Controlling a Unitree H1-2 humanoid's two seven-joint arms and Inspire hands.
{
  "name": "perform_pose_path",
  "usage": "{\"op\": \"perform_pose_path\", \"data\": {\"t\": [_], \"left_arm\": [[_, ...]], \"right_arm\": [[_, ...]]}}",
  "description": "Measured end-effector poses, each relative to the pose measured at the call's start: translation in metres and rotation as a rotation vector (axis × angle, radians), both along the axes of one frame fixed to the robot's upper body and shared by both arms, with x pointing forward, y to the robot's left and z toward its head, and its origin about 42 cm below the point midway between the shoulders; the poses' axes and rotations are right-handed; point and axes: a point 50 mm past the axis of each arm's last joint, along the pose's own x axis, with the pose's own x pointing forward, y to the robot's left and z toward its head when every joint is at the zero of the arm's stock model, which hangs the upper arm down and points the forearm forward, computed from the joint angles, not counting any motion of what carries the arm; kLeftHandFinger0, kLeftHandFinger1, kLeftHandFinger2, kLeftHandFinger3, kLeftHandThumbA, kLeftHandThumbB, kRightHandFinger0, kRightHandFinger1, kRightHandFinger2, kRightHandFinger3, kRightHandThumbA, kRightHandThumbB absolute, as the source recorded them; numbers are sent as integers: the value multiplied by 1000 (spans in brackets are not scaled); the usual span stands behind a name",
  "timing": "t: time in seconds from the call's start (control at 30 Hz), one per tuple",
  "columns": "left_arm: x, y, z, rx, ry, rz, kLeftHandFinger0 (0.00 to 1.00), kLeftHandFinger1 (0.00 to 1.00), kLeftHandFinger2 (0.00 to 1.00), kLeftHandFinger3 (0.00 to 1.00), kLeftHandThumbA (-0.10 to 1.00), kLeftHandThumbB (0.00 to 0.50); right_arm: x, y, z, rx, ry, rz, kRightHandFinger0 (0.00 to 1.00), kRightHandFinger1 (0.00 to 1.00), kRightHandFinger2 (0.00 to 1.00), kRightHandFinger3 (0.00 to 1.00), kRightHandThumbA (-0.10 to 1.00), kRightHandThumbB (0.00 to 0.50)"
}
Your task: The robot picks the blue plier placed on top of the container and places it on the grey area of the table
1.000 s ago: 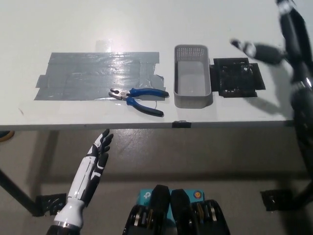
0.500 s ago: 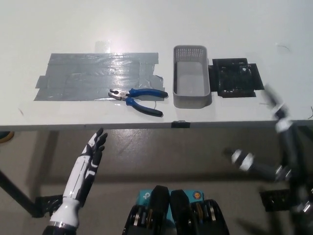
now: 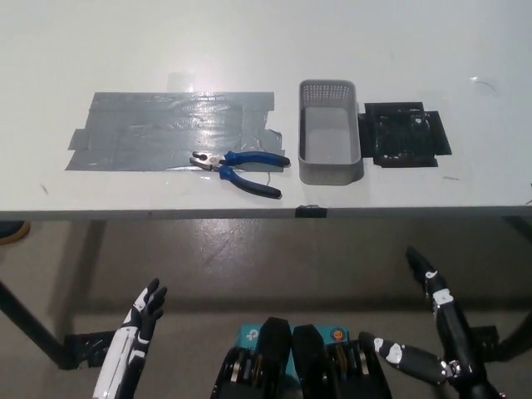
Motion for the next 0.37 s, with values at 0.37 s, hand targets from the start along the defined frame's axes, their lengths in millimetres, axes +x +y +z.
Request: {"op": "perform_pose_path", "data": {"t": [0.37], "left_arm": [[-7,-2,-1,-10,-1,0,1000,1000,1000,1000,953,150]], "right_arm": [[-8,-3,-10,-11,41,17,1000,1000,1000,1000,940,189]]}}
